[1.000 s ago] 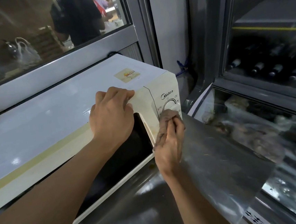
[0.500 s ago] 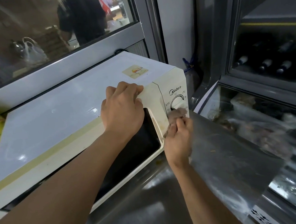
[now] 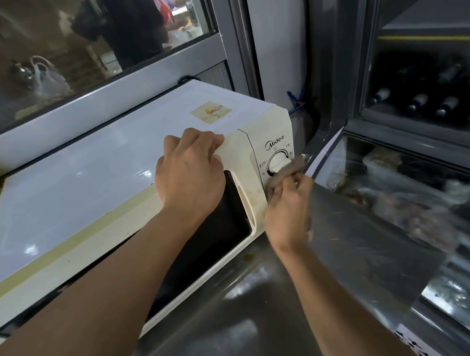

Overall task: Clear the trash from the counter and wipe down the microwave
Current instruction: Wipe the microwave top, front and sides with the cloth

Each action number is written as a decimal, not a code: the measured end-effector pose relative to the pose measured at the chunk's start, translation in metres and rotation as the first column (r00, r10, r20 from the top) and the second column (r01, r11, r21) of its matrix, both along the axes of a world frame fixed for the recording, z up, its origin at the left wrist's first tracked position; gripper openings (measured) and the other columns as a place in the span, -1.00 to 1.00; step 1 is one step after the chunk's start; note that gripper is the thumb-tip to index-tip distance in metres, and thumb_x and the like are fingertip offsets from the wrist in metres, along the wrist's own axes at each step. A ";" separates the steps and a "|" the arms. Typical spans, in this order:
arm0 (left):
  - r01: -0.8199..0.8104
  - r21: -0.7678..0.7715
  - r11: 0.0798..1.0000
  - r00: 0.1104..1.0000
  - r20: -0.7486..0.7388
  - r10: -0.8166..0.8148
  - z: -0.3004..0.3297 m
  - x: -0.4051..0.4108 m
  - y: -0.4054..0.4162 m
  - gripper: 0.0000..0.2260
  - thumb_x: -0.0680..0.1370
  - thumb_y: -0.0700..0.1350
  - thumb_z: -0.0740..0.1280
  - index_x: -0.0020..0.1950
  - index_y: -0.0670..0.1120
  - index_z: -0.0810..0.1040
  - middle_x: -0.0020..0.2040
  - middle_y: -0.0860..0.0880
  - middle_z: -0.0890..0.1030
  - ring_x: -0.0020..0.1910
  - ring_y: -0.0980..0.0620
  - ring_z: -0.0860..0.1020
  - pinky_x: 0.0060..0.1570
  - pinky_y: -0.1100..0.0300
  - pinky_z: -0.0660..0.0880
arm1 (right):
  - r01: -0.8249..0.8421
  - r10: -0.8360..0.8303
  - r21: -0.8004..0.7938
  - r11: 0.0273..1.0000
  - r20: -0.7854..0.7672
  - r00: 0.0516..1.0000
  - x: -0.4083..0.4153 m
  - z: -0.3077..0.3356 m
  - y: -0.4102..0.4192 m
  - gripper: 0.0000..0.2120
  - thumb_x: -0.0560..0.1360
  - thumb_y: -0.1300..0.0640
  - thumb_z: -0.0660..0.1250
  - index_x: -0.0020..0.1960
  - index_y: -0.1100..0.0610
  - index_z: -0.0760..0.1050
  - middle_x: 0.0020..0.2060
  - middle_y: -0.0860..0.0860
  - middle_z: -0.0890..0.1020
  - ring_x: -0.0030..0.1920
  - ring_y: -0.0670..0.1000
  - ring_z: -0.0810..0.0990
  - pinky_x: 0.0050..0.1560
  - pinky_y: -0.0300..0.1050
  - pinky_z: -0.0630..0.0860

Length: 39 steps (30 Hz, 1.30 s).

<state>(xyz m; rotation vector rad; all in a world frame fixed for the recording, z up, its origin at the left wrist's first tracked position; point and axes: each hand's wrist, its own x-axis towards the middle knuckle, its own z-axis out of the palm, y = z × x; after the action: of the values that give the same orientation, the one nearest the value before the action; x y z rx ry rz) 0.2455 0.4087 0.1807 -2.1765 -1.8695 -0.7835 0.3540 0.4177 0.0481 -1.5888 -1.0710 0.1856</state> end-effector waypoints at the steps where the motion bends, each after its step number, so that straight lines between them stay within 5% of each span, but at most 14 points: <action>1: -0.004 0.000 1.000 1.000 0.000 0.004 0.000 0.000 0.000 -0.65 0.53 -0.21 0.20 0.27 0.04 0.52 0.22 0.09 0.49 0.21 -0.03 0.34 -0.07 0.15 0.28 | -0.035 0.035 0.018 0.999 0.005 0.999 -0.006 -0.005 -0.010 -0.90 0.47 0.39 0.26 -0.08 0.28 0.53 0.06 0.18 0.49 -0.10 0.14 0.59 -0.19 -0.14 0.47; 3: -0.003 0.003 1.000 1.000 -0.006 0.003 0.000 0.001 -0.001 -0.65 0.53 -0.21 0.20 0.27 0.04 0.52 0.22 0.09 0.50 0.22 -0.03 0.34 -0.07 0.15 0.27 | -0.145 0.147 0.070 0.987 -0.033 0.989 -0.005 -0.015 -0.017 -0.86 0.48 0.40 0.23 -0.06 0.27 0.54 0.07 0.13 0.50 0.00 0.09 0.56 -0.10 -0.10 0.52; 6: -0.004 0.024 1.000 1.000 -0.013 0.004 -0.001 0.001 -0.001 -0.65 0.52 -0.22 0.20 0.26 0.02 0.53 0.21 0.07 0.51 0.21 -0.05 0.35 -0.09 0.14 0.28 | -0.183 0.188 0.154 0.971 -0.019 0.982 0.005 -0.023 -0.015 -0.81 0.49 0.38 0.21 0.03 0.31 0.55 0.09 0.15 0.53 0.06 0.00 0.53 0.06 -0.40 0.43; 9: -0.018 0.039 0.999 1.000 -0.001 0.018 -0.003 0.002 0.000 -0.66 0.51 -0.22 0.20 0.24 0.02 0.54 0.18 0.08 0.52 0.19 -0.05 0.36 -0.12 0.14 0.28 | -0.188 0.193 0.132 0.973 -0.021 0.981 0.001 -0.042 -0.018 -0.75 0.51 0.33 0.20 0.13 0.32 0.55 0.14 0.19 0.57 0.15 0.09 0.56 0.18 -0.17 0.48; 11: -0.014 0.047 0.999 1.000 -0.007 0.015 -0.005 0.003 -0.001 -0.66 0.51 -0.22 0.20 0.23 0.02 0.54 0.17 0.08 0.52 0.19 -0.05 0.36 -0.12 0.14 0.27 | -0.225 0.230 0.102 0.969 -0.040 0.972 0.000 -0.060 -0.023 -0.76 0.54 0.34 0.19 0.16 0.34 0.53 0.14 0.20 0.58 0.15 0.12 0.58 0.17 -0.09 0.50; 16: -0.014 0.049 0.999 1.000 -0.014 0.015 -0.003 0.003 -0.001 -0.66 0.53 -0.21 0.18 0.25 0.03 0.53 0.19 0.07 0.51 0.20 -0.04 0.36 -0.12 0.15 0.26 | -0.214 0.206 -0.094 0.972 -0.083 0.975 0.004 -0.078 -0.024 -0.83 0.47 0.41 0.23 0.01 0.33 0.55 -0.04 0.21 0.59 -0.03 0.18 0.58 0.00 -0.26 0.42; 21: -0.005 0.049 0.999 1.000 -0.027 0.007 -0.004 0.001 -0.002 -0.66 0.53 -0.20 0.19 0.26 0.03 0.52 0.20 0.08 0.51 0.20 -0.04 0.36 -0.13 0.15 0.27 | -0.161 0.170 0.119 0.980 -0.075 0.982 -0.007 -0.032 -0.028 -0.71 0.47 0.45 0.22 0.16 0.32 0.52 0.00 0.19 0.53 -0.01 -0.03 0.51 0.03 -0.60 0.33; 23: -0.004 0.053 0.999 0.999 -0.032 0.005 -0.004 0.002 -0.001 -0.66 0.54 -0.20 0.18 0.26 0.03 0.52 0.20 0.08 0.51 0.21 -0.04 0.36 -0.14 0.15 0.27 | -0.142 0.150 0.182 0.973 -0.032 0.988 -0.005 -0.022 -0.019 -0.65 0.46 0.44 0.24 0.22 0.27 0.51 0.07 0.17 0.52 0.06 0.00 0.53 0.14 -0.39 0.45; 25: -0.008 0.062 0.998 1.000 -0.030 0.009 -0.004 0.002 -0.001 -0.66 0.54 -0.20 0.18 0.26 0.03 0.52 0.20 0.08 0.51 0.21 -0.04 0.36 -0.14 0.15 0.27 | -0.104 0.104 0.147 0.984 0.006 0.995 -0.006 -0.028 -0.010 -0.68 0.45 0.43 0.27 0.17 0.26 0.54 0.10 0.16 0.51 0.03 0.07 0.59 0.05 -0.10 0.59; 30: -0.002 0.068 0.998 0.999 -0.034 0.004 -0.005 0.002 -0.001 -0.67 0.54 -0.19 0.19 0.26 0.03 0.52 0.20 0.07 0.51 0.21 -0.04 0.36 -0.14 0.15 0.25 | -0.066 0.070 0.097 0.993 -0.048 0.996 -0.020 -0.049 -0.009 -0.82 0.46 0.41 0.28 0.05 0.34 0.54 0.11 0.20 0.47 0.02 0.11 0.58 -0.14 0.00 0.64; 32: -0.004 0.064 0.998 0.999 -0.032 0.006 -0.005 0.002 -0.001 -0.67 0.54 -0.19 0.18 0.26 0.03 0.52 0.20 0.07 0.51 0.21 -0.04 0.35 -0.14 0.15 0.26 | -0.046 0.053 0.087 0.995 -0.075 0.996 -0.024 -0.048 -0.011 -0.77 0.47 0.39 0.29 0.12 0.33 0.54 0.08 0.20 0.48 0.02 0.09 0.59 -0.07 -0.05 0.64; 36: -0.004 0.057 0.998 1.000 -0.024 0.006 -0.004 0.000 -0.001 -0.67 0.54 -0.19 0.18 0.27 0.04 0.52 0.20 0.09 0.51 0.22 -0.03 0.35 -0.15 0.16 0.27 | -0.060 0.061 0.014 0.998 -0.203 0.977 -0.027 -0.063 -0.021 -0.71 0.53 0.26 0.17 0.16 0.39 0.49 0.09 0.23 0.50 0.01 0.05 0.55 0.07 -0.49 0.37; 39: 0.007 0.071 0.997 0.999 -0.049 -0.003 -0.006 0.000 -0.001 -0.67 0.54 -0.18 0.18 0.27 0.04 0.52 0.20 0.09 0.51 0.21 -0.03 0.36 -0.16 0.16 0.27 | -0.085 0.068 -0.059 0.995 -0.250 0.966 -0.022 -0.068 -0.023 -0.73 0.49 0.38 0.13 0.14 0.40 0.48 0.08 0.23 0.49 -0.01 0.13 0.55 0.02 -0.49 0.35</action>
<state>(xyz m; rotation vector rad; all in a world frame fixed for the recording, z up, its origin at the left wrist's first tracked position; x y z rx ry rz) 0.2454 0.4080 0.1747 -2.1382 -1.7861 -0.7788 0.3315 0.3948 -0.0202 -1.5397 -0.9392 0.4664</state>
